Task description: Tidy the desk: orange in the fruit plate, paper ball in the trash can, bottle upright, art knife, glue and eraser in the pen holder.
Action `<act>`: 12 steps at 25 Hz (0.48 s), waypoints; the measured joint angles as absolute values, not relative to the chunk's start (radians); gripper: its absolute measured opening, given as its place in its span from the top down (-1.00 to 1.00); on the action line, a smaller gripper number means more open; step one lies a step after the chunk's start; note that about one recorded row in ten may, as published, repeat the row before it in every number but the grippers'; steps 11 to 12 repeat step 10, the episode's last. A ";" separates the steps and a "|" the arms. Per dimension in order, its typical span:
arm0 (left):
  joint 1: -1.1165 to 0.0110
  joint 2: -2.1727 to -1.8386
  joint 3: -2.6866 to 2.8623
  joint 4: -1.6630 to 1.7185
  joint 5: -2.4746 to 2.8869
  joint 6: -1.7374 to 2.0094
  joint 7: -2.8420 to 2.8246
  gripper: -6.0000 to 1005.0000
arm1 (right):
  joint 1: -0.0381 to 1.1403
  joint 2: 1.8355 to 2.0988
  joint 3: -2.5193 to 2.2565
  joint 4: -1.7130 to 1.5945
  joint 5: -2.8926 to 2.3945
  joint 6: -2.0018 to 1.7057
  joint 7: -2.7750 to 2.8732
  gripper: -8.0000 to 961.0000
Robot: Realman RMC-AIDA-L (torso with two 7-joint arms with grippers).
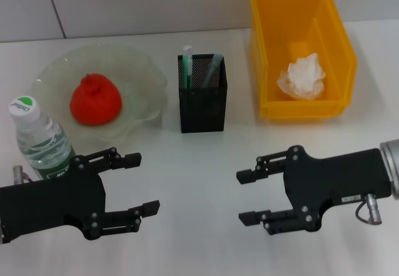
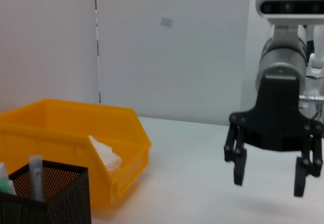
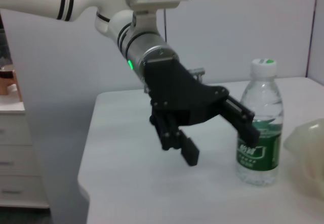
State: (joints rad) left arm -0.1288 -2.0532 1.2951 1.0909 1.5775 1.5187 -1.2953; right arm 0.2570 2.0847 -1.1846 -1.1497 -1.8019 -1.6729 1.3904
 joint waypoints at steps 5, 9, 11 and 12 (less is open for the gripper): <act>-0.136 -2.053 1.282 1.121 1.625 1.525 -1.331 -0.63 | 0.244 2.083 -1.185 -1.153 -1.810 -1.674 1.382 -0.27; -0.139 -2.057 1.277 1.130 1.652 1.533 -1.338 -0.63 | 0.232 2.082 -1.174 -1.184 -1.829 -1.681 1.399 -0.27; -0.139 -2.057 1.277 1.131 1.653 1.533 -1.339 -0.63 | 0.229 2.082 -1.174 -1.193 -1.833 -1.682 1.404 -0.27; -0.139 -2.057 1.277 1.131 1.653 1.533 -1.339 -0.63 | 0.229 2.082 -1.174 -1.193 -1.833 -1.682 1.404 -0.27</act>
